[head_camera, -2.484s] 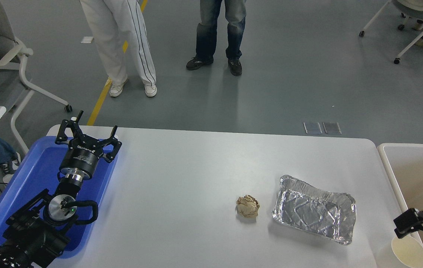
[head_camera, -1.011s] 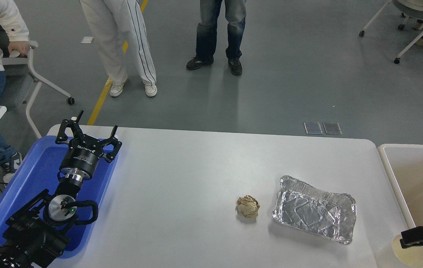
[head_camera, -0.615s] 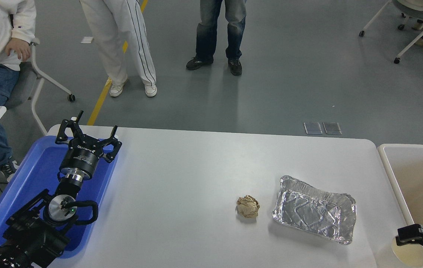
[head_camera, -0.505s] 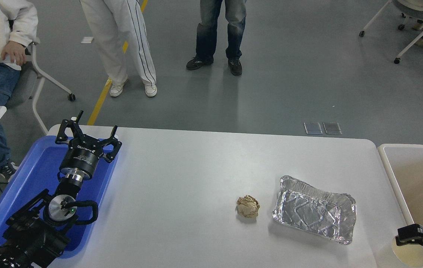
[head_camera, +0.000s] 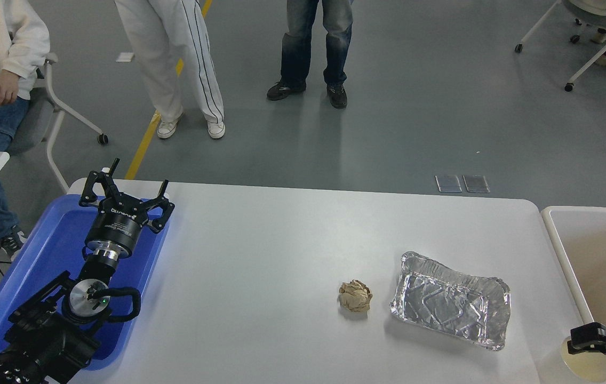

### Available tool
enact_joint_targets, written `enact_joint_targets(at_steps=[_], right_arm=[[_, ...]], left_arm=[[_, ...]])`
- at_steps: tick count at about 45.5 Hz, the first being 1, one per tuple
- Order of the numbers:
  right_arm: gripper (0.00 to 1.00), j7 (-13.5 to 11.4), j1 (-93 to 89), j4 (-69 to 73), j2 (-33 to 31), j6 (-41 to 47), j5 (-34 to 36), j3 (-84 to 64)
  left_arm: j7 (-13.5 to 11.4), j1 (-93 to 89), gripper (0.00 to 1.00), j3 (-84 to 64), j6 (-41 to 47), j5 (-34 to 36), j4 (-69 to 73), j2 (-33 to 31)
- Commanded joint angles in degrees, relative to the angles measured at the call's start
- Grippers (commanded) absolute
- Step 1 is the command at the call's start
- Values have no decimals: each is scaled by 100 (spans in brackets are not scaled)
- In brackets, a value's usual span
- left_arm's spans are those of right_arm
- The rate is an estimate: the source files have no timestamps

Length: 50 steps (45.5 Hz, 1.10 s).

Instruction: Pick up paper cup place in dustbin

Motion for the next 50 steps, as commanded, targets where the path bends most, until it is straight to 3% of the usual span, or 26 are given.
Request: enact_joint_targets(at_steps=[1,4,31,50], right_arm=[[6,-65,-86,15,-17,42,-118,5],[0,-65,-95,24,-17,51,-110,31],[0,-135,827,551,-368,147,-136,-144],[0,-205,2839,709,-368,1711,-180,-970]], left_arm=[[0,6,100,0,0,0,0,0],[0,6,100,0,0,0,0,0],[0,-2,100,0,0,0,0,0],[0,-2,100,0,0,0,0,0]])
